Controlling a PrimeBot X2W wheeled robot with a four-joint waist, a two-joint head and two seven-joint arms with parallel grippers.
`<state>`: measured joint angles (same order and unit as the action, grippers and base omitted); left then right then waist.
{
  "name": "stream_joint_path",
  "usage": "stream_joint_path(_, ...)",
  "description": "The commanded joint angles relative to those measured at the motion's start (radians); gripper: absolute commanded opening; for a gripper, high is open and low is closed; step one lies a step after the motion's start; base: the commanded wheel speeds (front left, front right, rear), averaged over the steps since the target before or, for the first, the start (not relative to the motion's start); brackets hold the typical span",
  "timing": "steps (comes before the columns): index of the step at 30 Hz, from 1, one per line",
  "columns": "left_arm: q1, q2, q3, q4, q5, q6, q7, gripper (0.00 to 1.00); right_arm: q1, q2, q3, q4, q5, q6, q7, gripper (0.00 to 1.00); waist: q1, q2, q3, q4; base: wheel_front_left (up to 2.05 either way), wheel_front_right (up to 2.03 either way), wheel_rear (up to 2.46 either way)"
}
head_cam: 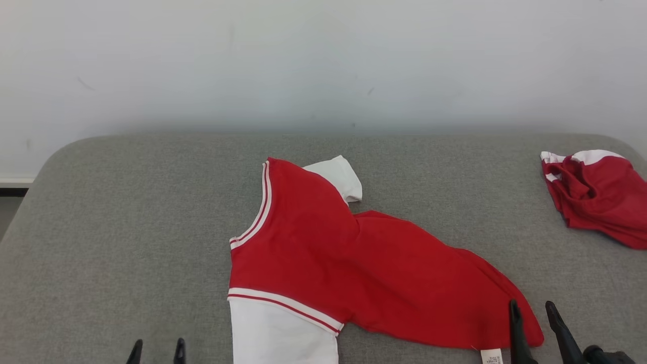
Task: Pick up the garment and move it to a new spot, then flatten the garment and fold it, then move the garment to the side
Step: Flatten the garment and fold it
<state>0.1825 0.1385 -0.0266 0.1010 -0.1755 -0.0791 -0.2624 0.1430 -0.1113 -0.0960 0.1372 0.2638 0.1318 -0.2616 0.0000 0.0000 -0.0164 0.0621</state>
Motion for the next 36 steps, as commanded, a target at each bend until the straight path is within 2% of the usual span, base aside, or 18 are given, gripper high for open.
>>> stream_joint_path(1,-0.011,-0.005,-0.003,0.005,-0.002,-0.003,-0.003,1.0,-0.002,-0.005,-0.005,0.007,-0.004,-0.003,-0.004,1.0,0.0,0.0,0.002,-0.006,0.0,0.0,0.0)
stream_joint_path(9,-0.039,-0.035,-0.096,0.166,-0.035,-0.045,-0.003,1.0,-0.064,-0.047,-0.032,0.177,-0.029,-0.003,-0.003,1.0,0.0,0.0,0.021,-0.036,0.0,0.0,0.0)
stream_joint_path(19,-0.14,-0.053,-0.17,0.381,-0.074,-0.05,-0.003,1.0,-0.173,-0.081,-0.044,0.373,-0.028,-0.003,-0.002,1.0,0.0,0.0,0.075,-0.041,0.0,0.0,0.0)
stream_joint_path(28,-0.229,-0.072,-0.208,0.545,-0.118,-0.052,0.001,1.0,-0.249,-0.073,-0.031,0.514,-0.022,-0.003,-0.002,1.0,0.0,0.0,0.101,-0.033,0.0,0.0,0.0)
stream_joint_path(29,-0.235,-0.075,-0.217,0.552,-0.133,-0.052,0.001,1.0,-0.252,-0.071,-0.027,0.533,-0.012,-0.003,-0.002,0.81,0.0,0.0,0.1,-0.033,0.0,0.0,0.0)
stream_joint_path(30,-0.241,-0.078,-0.223,0.561,-0.153,-0.052,0.002,1.0,-0.256,-0.069,-0.024,0.547,-0.007,-0.003,-0.002,0.22,0.0,0.0,0.098,-0.033,0.0,0.0,0.0)
stream_joint_path(31,-0.247,-0.081,-0.229,0.569,-0.169,-0.052,0.002,0.61,-0.259,-0.069,-0.02,0.557,-0.002,-0.003,-0.002,0.0,0.0,0.0,0.096,-0.032,0.0,0.0,0.0)
stream_joint_path(32,-0.251,-0.084,-0.238,0.573,-0.185,-0.052,0.003,0.12,-0.26,-0.066,-0.013,0.568,0.004,-0.003,-0.002,0.0,0.0,0.0,0.092,-0.031,0.0,0.0,0.0)
stream_joint_path(33,-0.252,-0.087,-0.249,0.58,-0.207,-0.053,0.003,0.0,-0.261,-0.064,-0.005,0.577,0.011,-0.003,-0.002,0.0,0.0,0.0,0.089,-0.03,0.0,0.0,0.0)
stream_joint_path(36,-0.26,-0.086,-0.283,0.586,-0.233,-0.053,0.002,0.0,-0.253,-0.057,0.011,0.585,0.037,-0.003,-0.002,0.0,0.0,0.0,0.075,-0.026,0.0,0.0,0.0)
